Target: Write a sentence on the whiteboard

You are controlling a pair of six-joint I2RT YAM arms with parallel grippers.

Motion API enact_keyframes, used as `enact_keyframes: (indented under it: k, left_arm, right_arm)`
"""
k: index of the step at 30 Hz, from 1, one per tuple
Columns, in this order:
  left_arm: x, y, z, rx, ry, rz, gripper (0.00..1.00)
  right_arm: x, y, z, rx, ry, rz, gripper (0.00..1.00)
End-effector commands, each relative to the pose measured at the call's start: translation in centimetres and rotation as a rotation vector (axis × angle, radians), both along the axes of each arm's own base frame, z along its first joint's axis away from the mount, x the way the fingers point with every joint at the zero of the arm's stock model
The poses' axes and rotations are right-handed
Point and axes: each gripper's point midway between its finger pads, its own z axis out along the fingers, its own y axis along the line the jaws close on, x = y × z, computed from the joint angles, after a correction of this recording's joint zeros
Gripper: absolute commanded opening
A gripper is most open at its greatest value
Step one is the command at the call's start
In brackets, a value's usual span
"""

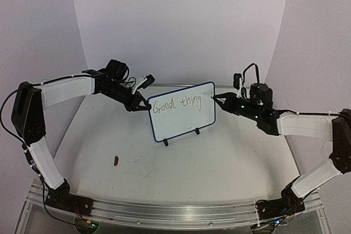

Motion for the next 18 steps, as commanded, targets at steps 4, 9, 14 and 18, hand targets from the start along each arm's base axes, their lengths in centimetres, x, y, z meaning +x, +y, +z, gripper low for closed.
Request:
enact_keyframes:
  k: [4,9,14,18]
  left_arm:
    - [0.0,1.7,-4.4,0.166,0.036,0.026,0.0]
    - [0.0,1.7,-4.4,0.165,0.037,0.025,0.0]
    - [0.0,1.7,-4.4,0.165,0.038,0.025,0.0]
    - [0.0,1.7,-4.4,0.165,0.036,0.025,0.0]
  right_arm:
    - [2.2,0.0,-0.3,-0.026,-0.013,-0.064,0.0]
    - [2.9,0.0,-0.1,-0.026,-0.02,-0.084,0.0]
    - [3.5,0.2,-0.1,-0.024,-0.022,-0.087,0.0]
    - [3.8,0.4,-0.1,-0.023,-0.023,-0.087,0.0]
